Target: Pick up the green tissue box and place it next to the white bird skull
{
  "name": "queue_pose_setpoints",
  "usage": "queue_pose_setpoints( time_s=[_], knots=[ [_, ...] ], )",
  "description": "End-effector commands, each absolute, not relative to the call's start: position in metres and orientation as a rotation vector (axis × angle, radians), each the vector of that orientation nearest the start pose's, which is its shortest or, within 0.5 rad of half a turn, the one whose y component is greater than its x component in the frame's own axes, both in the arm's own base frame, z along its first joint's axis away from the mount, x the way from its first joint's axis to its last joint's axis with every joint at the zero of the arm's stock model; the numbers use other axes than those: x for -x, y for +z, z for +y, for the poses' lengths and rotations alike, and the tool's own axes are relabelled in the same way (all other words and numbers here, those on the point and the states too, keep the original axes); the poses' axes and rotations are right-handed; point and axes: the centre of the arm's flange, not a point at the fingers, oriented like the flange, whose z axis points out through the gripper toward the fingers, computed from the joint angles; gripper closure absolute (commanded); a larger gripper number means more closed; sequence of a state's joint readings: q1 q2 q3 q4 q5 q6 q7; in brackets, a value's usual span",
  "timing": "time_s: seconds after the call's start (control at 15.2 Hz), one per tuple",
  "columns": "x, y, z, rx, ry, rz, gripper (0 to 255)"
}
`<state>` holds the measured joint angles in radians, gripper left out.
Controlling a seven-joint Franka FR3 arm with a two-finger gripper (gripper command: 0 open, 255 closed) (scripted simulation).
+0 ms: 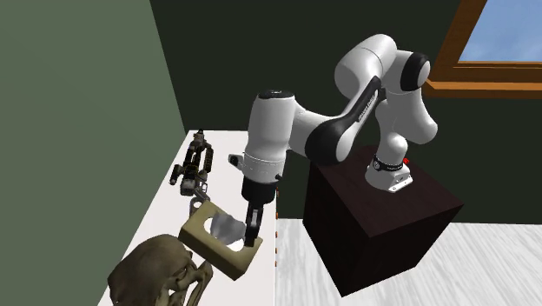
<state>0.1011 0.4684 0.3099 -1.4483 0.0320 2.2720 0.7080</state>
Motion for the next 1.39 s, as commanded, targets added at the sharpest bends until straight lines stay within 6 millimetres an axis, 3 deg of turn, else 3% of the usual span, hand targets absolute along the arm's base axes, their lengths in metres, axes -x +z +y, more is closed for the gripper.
queue_pose_setpoints(
  time_s=[0.0,0.99,1.32],
  knots=[
    [-0.678,0.455,0.249,2.742,-0.331,0.519,255],
    [-0.678,0.376,0.249,2.742,-0.331,0.519,255],
    [-0.678,0.374,0.249,2.742,-0.331,0.519,255]
  ],
)
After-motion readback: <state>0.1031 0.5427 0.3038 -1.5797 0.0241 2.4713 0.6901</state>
